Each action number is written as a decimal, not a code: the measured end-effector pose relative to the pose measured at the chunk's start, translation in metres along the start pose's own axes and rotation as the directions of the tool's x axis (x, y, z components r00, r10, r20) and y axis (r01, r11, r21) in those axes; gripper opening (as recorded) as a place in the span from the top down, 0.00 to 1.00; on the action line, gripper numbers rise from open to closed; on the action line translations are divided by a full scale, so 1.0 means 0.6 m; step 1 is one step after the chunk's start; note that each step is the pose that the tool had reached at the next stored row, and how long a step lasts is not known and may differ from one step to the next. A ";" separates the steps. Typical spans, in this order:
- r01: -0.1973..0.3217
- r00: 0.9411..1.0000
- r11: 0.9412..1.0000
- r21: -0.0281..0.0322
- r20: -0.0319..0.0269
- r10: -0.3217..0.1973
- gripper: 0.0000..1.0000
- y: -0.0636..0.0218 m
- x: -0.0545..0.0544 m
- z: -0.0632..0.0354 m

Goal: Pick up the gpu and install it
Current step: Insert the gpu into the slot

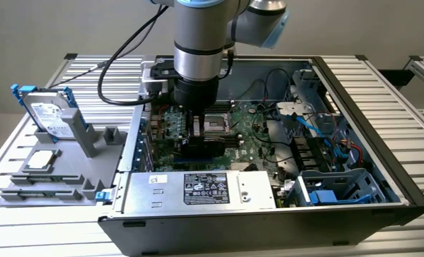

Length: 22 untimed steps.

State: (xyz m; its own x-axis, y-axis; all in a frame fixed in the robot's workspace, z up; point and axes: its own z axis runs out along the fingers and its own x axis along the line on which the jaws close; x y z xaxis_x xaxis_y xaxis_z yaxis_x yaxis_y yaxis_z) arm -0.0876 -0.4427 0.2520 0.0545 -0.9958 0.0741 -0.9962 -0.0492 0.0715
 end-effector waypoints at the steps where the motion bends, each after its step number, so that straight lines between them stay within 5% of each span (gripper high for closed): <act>1: 0.000 1.000 1.000 0.000 0.000 0.000 0.73 0.000 0.000 0.000; 22: -0.001 1.000 1.000 0.017 -0.001 0.001 0.73 0.000 -0.001 -0.003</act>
State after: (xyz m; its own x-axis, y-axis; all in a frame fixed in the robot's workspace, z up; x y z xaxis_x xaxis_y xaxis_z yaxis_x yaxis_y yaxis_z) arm -0.0878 -0.4418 0.2536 0.0532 -0.9957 0.0753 -0.9973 -0.0492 0.0547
